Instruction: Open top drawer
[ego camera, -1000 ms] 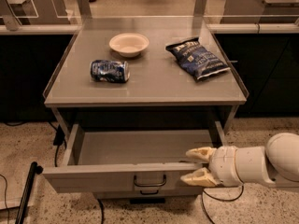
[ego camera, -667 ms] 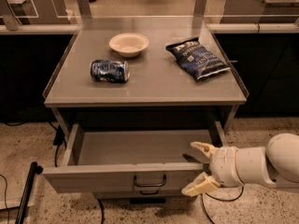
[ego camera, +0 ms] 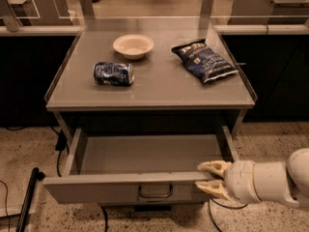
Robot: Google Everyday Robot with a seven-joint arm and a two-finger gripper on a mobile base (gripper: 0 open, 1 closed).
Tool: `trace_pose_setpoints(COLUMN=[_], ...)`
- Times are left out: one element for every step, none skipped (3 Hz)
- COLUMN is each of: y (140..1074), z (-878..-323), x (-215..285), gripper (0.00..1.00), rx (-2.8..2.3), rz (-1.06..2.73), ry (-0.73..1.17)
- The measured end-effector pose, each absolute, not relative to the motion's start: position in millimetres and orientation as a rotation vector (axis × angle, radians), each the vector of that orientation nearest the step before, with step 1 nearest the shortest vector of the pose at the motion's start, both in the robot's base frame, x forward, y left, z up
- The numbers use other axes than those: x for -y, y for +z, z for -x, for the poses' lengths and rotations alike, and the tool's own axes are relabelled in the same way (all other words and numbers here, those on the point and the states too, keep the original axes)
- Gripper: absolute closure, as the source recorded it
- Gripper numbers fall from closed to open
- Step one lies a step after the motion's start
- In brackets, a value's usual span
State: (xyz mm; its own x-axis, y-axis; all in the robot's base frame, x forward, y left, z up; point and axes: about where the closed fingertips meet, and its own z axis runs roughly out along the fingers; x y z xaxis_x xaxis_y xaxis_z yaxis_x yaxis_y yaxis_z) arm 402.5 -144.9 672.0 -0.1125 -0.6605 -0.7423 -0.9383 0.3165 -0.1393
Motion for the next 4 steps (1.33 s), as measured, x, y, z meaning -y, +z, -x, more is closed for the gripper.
trace_pose_setpoints(y=[672.7, 672.8, 672.8, 672.8], z=[-375.2, -359.1, -358.9, -358.9], x=[157.5, 160.8, 160.6, 160.6], gripper=[1.00, 1.00, 0.86, 0.62], rx=[-1.854, -1.847, -1.847, -1.847], rz=[1.392, 1.381, 1.381, 1.381], ry=[0.495, 0.504, 0.504, 0.504])
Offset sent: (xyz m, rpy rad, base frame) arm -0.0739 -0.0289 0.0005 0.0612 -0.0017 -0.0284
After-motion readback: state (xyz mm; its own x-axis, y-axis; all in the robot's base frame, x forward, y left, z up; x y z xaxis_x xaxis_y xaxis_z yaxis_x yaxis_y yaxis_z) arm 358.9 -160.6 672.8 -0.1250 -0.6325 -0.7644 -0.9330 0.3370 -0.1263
